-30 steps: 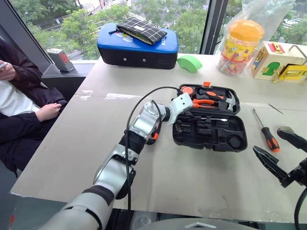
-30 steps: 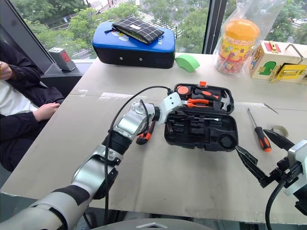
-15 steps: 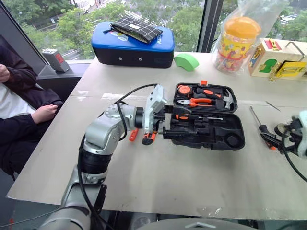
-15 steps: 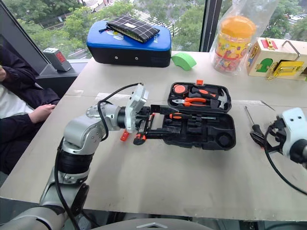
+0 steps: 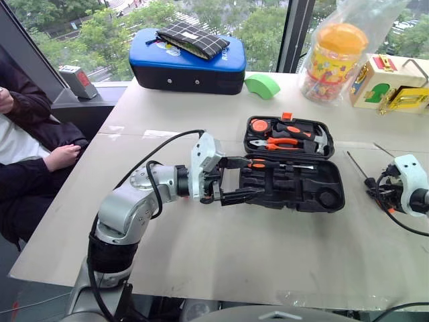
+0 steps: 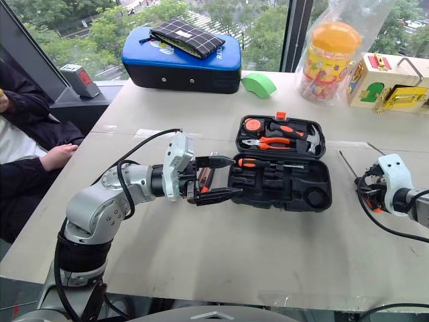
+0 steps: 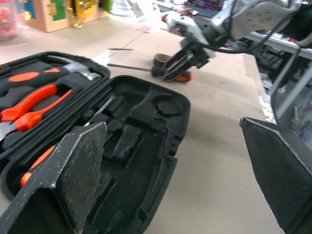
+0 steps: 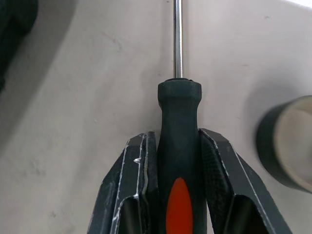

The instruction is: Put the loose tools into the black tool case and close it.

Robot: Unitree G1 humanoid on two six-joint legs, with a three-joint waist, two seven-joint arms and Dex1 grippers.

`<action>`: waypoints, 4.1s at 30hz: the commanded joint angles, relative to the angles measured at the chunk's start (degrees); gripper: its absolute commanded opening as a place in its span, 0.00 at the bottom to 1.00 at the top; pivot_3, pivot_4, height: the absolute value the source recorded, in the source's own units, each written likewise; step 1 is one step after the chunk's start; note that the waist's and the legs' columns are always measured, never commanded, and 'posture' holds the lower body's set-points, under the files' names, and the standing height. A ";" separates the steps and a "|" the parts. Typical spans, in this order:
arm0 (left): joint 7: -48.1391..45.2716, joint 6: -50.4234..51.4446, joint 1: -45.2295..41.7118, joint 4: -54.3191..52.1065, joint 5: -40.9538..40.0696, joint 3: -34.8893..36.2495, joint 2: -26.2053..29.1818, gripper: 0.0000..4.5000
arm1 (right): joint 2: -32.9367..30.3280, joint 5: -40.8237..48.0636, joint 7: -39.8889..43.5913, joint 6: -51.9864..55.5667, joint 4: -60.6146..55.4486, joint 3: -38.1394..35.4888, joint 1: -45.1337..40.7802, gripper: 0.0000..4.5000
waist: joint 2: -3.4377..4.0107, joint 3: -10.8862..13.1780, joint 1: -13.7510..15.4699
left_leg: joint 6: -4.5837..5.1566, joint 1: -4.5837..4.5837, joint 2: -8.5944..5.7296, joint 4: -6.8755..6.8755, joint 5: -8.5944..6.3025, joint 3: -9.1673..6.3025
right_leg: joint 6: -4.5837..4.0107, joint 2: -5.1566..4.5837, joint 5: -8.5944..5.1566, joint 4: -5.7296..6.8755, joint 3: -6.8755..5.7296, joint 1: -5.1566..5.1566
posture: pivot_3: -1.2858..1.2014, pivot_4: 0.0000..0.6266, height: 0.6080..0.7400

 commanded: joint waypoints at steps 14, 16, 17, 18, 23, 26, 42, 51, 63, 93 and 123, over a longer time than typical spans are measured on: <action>-4.72 -3.77 13.71 -3.52 -9.45 12.43 9.83 1.00 | 3.52 -23.09 28.30 -29.02 5.69 30.71 -28.18 0.14 | -0.35 0.38 0.03 | -0.02 0.09 0.02 0.00 0.00 0.07 | -0.04 -0.16 0.00 -0.08 -0.07 0.00 | 0.52 0.24 1.00; -4.03 -3.82 14.32 -4.36 -9.75 12.52 9.89 1.00 | 4.74 -25.21 29.81 -30.58 8.86 32.24 -29.34 0.14 | -0.35 0.39 0.22 | -0.02 0.06 0.02 0.00 0.00 0.01 | -0.05 -0.18 0.00 -0.08 -0.14 -0.01 | 0.52 0.24 1.00; -3.64 -3.80 14.56 -4.73 -9.88 12.59 9.86 1.00 | 5.14 -26.12 30.39 -31.66 10.30 32.73 -29.64 0.14 | -0.35 0.38 0.25 | -0.03 0.05 0.03 -0.02 0.00 0.00 | -0.06 -0.18 -0.01 -0.08 -0.16 -0.01 | 0.52 0.24 1.00; -3.33 -3.78 14.75 -5.00 -10.01 12.66 9.85 1.00 | 5.38 -27.06 31.19 -32.90 11.87 33.24 -29.93 0.14 | -0.34 0.38 0.15 | -0.03 0.05 0.03 -0.03 0.01 -0.01 | -0.06 -0.18 -0.01 -0.08 -0.16 -0.01 | 0.52 0.24 1.00; -2.51 -4.16 15.65 -5.54 -10.27 12.60 10.12 1.00 | 6.63 -29.49 33.40 -36.60 17.35 33.53 -31.08 0.14 | -0.34 0.37 0.09 | -0.02 0.13 0.04 -0.03 0.00 -0.03 | -0.08 -0.20 0.00 -0.05 -0.21 0.06 | 0.52 0.24 1.00; -2.14 -4.44 16.01 -5.78 -10.06 12.34 10.13 1.00 | 7.20 -30.68 35.19 -38.48 20.65 34.19 -31.87 0.14 | -0.36 0.37 0.16 | -0.01 0.15 0.02 0.02 0.00 -0.02 | -0.08 -0.25 0.01 -0.03 -0.22 0.09 | 0.52 0.24 1.00; -1.28 -5.58 17.06 -5.55 -10.11 12.27 10.27 1.00 | 6.36 -16.06 38.68 -25.93 7.47 19.27 -27.64 0.87 | -0.33 0.38 1.02 | -0.02 0.06 0.04 -0.11 -0.01 -0.14 | -0.13 -0.35 0.00 -0.06 -0.40 0.04 | 0.52 0.24 1.00; -1.32 -8.05 17.63 -5.23 -8.65 11.28 10.19 1.00 | 20.52 -7.51 16.04 -15.41 -1.98 2.41 -14.06 0.13 | -0.38 0.34 -0.11 | -0.03 0.12 0.05 -0.15 -0.01 -0.11 | -0.15 -0.43 0.00 0.00 -0.40 0.08 | 0.52 0.24 1.00; -3.38 -9.99 16.43 -3.94 -7.46 9.18 11.17 1.00 | 20.79 -31.89 4.25 -31.70 6.18 21.33 -5.43 0.01 | -0.98 -0.24 -0.30 | -0.03 0.25 0.06 -0.20 -0.01 -0.03 | -0.17 -0.28 -0.03 0.00 -0.33 0.08 | 0.52 0.24 1.00; 38.70 1.88 15.17 5.11 14.48 2.96 -2.87 0.84 | 12.77 13.08 11.48 -18.56 -37.35 -8.68 14.91 1.00 | -0.72 0.13 0.00 | -0.02 0.14 0.02 -0.38 -0.01 -0.09 | -0.11 -0.36 -0.01 -0.14 -0.34 0.07 | 0.52 0.24 1.00; -9.88 -37.78 -25.92 45.62 30.89 -25.75 -6.79 0.10 | 16.09 10.29 17.24 -27.08 -37.74 -31.12 37.40 1.00 | -0.52 0.02 1.31 | 0.15 -0.37 -0.03 -0.06 -0.10 -0.11 | -0.05 0.36 0.00 -0.74 -0.50 0.11 | 0.52 0.24 1.00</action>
